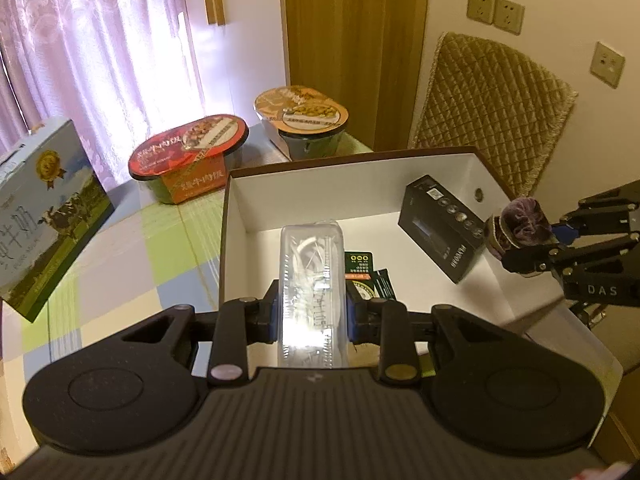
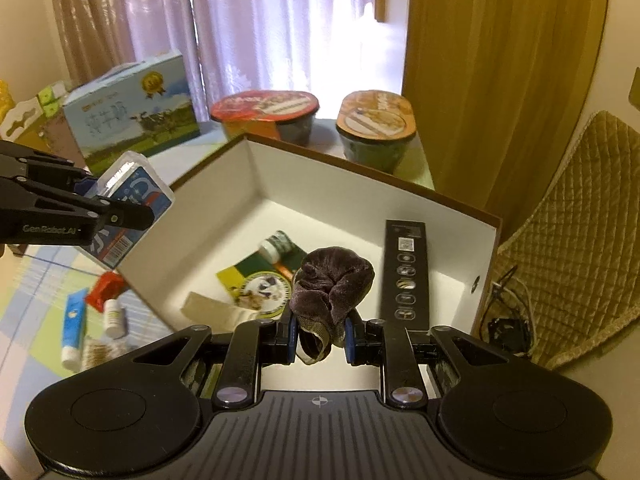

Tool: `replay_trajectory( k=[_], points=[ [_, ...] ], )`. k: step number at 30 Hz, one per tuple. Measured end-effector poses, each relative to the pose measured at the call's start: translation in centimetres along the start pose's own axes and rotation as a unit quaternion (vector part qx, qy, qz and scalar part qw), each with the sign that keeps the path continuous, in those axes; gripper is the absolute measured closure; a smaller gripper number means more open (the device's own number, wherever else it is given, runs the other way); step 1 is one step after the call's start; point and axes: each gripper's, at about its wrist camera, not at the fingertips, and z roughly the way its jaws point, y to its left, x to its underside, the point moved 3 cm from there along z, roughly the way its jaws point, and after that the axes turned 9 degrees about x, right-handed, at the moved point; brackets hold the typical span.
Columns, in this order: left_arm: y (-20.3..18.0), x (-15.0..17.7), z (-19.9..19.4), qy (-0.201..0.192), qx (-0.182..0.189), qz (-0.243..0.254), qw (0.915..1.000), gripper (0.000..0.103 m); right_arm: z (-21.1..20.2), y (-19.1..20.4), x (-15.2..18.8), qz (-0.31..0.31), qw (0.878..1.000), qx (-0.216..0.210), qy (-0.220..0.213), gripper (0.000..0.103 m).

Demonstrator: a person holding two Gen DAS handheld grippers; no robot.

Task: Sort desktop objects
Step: 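Carry the clear plastic box over the brown box while the right tool carries the scrunchie, then release the clear plastic box into the brown box while the right tool drops the scrunchie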

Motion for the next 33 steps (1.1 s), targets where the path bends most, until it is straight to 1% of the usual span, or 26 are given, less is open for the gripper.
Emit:
replay_trajectory(
  k=[3, 9, 18, 26, 33],
  points=[
    [0.4, -0.5, 2.2, 0.016, -0.001, -0.009, 0.9998, 0.078, 1.2, -0.4, -0.1, -0.003, 1.0, 0.005, 0.009, 0.084],
    [1.3, -1.0, 6.3, 0.05, -0.015, -0.019, 0.9985, 0.078, 3.2, -0.8, -0.1, -0.001, 1.0, -0.001, 0.031, 0.084],
    [2.6, 0.2, 10.9, 0.105, -0.03, -0.023, 0.9938, 0.078, 5.6, -0.7, 0.5, -0.003, 0.998, -0.009, 0.063, 0.084],
    [3.3, 1.7, 13.2, 0.137, -0.032, -0.03, 0.9896, 0.078, 6.9, -0.7, 1.3, -0.001, 0.996, -0.008, 0.086, 0.084],
    [3.2, 2.4, 14.2, 0.152, -0.025, -0.029, 0.9877, 0.078, 7.4, -0.6, 1.7, 0.002, 0.995, -0.008, 0.097, 0.084]
  ],
)
